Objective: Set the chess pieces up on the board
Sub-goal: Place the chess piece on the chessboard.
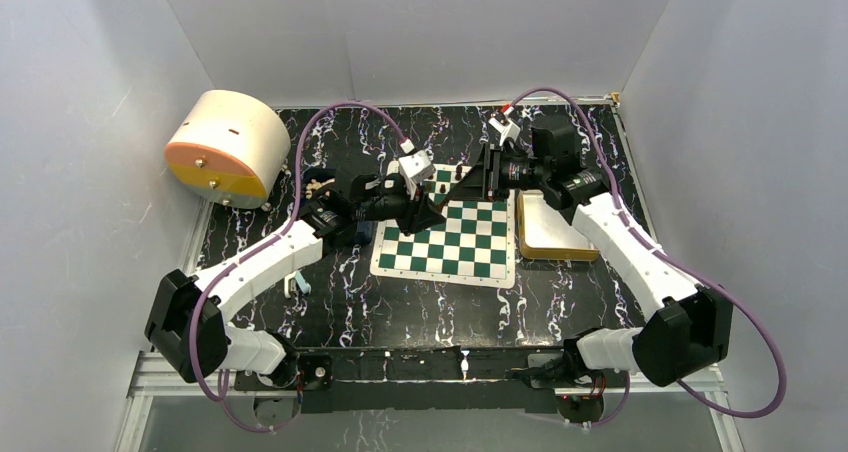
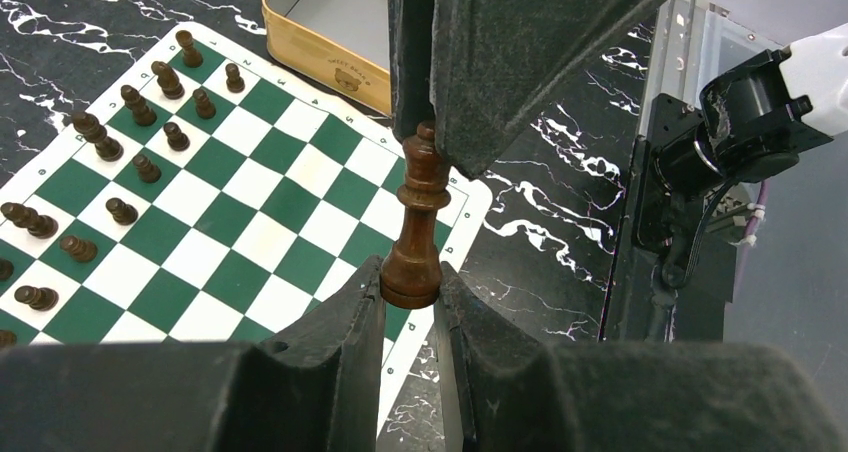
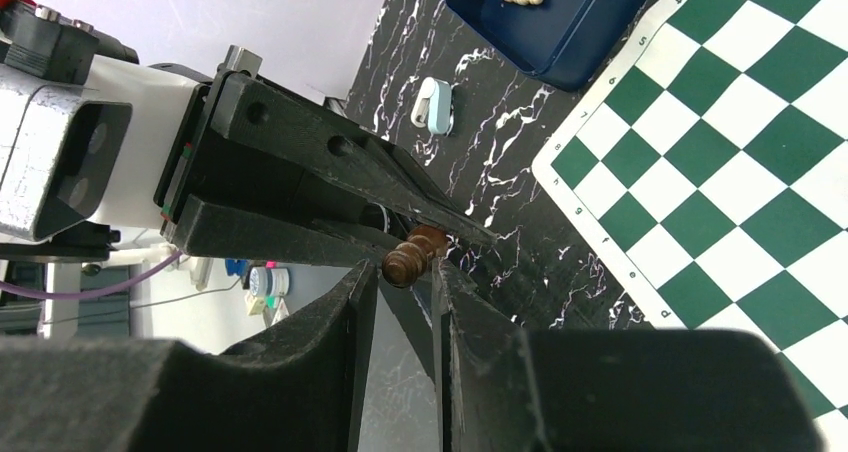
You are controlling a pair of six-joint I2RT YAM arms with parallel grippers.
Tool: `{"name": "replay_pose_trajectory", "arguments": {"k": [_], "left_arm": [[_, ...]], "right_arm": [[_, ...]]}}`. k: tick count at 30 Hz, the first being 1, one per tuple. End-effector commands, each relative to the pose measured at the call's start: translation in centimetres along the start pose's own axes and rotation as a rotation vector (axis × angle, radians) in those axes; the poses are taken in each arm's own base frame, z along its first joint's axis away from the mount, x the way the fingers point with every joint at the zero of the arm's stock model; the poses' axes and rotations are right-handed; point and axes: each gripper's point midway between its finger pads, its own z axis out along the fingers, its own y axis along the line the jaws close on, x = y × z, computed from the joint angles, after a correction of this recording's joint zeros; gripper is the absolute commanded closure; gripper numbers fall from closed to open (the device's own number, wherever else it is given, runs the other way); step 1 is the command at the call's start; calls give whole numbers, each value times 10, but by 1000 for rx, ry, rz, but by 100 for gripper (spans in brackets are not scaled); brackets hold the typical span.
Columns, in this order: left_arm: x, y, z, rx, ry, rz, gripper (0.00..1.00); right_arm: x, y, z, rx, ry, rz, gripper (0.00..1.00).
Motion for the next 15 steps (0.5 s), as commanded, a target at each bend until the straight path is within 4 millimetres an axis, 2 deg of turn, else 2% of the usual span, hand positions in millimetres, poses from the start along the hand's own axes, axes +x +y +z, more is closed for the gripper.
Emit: {"name": "replay_pose_trajectory", "arguments": {"k": [1,5,10,15], "left_arm": [[-10,-4,-8,5,-22,54,96],[-6,-4,-8,7,-9,46,96],[-3,-3,-8,0,3,40,97],[3,-2,-8,-5,19,27,97]], "right_arm": [[-7,15,-3,-30,7,-57,64],[-8,12,-1,-27,6,-56,64],[-13,10,2,-18,0,-63,56],[-14,10,6,-16,5,-64,60]]}}
